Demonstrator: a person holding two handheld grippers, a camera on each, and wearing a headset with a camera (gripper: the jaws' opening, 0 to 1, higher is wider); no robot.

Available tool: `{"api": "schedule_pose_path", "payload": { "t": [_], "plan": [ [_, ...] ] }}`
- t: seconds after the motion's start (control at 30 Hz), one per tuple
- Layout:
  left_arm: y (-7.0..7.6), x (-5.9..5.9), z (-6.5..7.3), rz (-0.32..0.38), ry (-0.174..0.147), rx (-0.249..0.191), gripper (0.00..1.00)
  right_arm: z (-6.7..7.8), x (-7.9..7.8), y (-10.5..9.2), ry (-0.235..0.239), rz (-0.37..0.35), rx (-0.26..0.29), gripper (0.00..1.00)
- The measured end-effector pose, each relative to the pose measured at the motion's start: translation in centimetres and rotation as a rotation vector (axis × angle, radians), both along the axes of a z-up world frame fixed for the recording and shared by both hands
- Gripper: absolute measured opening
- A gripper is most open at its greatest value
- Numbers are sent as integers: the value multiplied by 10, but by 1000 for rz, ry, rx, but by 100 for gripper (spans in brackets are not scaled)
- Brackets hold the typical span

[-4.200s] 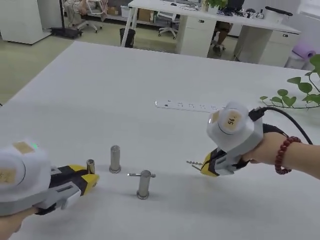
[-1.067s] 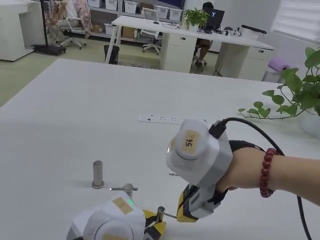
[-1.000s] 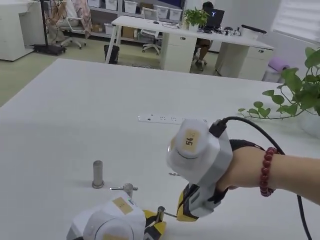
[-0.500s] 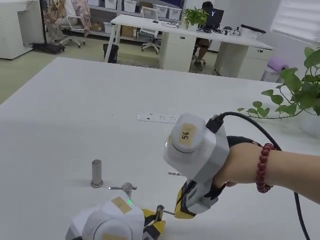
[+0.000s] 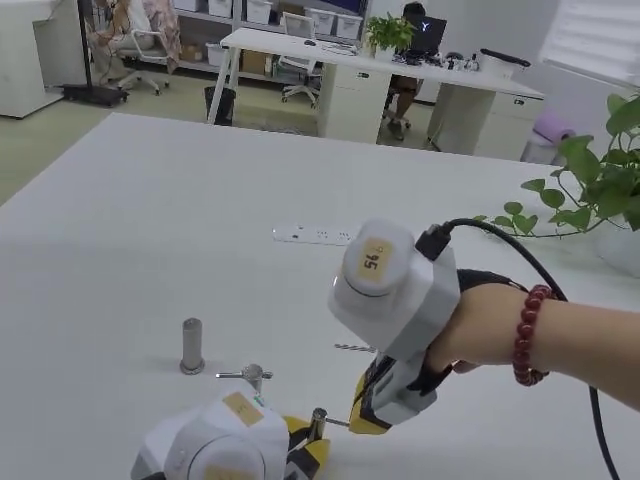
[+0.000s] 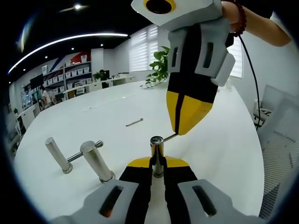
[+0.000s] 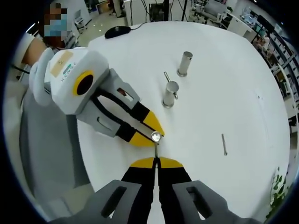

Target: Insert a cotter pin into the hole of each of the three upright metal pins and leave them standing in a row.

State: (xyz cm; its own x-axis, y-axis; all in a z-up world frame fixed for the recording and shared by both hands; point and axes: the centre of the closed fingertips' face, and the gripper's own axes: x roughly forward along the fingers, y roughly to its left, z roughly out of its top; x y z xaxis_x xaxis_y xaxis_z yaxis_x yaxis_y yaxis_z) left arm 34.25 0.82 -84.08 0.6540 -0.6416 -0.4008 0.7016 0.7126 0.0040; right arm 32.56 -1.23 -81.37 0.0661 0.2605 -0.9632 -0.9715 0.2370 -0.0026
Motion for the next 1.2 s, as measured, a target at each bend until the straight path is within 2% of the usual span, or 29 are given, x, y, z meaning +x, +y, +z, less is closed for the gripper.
{"api": "schedule_pose_path", "payload": {
  "t": [0.2,0.33,0.4,0.43,0.53,1.2],
  "plan": [
    [0,0,0,-4,-4,6,7,0,1,1,-7,-4,0,2],
    [0,0,0,-9,-8,11,7,1,2,0,-30,20,0,2],
    [0,1,0,-11,-8,11,7,5,3,6,-14,-19,50,2],
    [0,1,0,-10,-7,10,7,5,5,2,-18,-17,34,2],
    [0,1,0,-14,-9,13,7,3,3,2,-22,-10,32,2],
    [1,3,-1,2,-10,10,7,-1,4,6,-53,-10,56,2]
  ]
}}
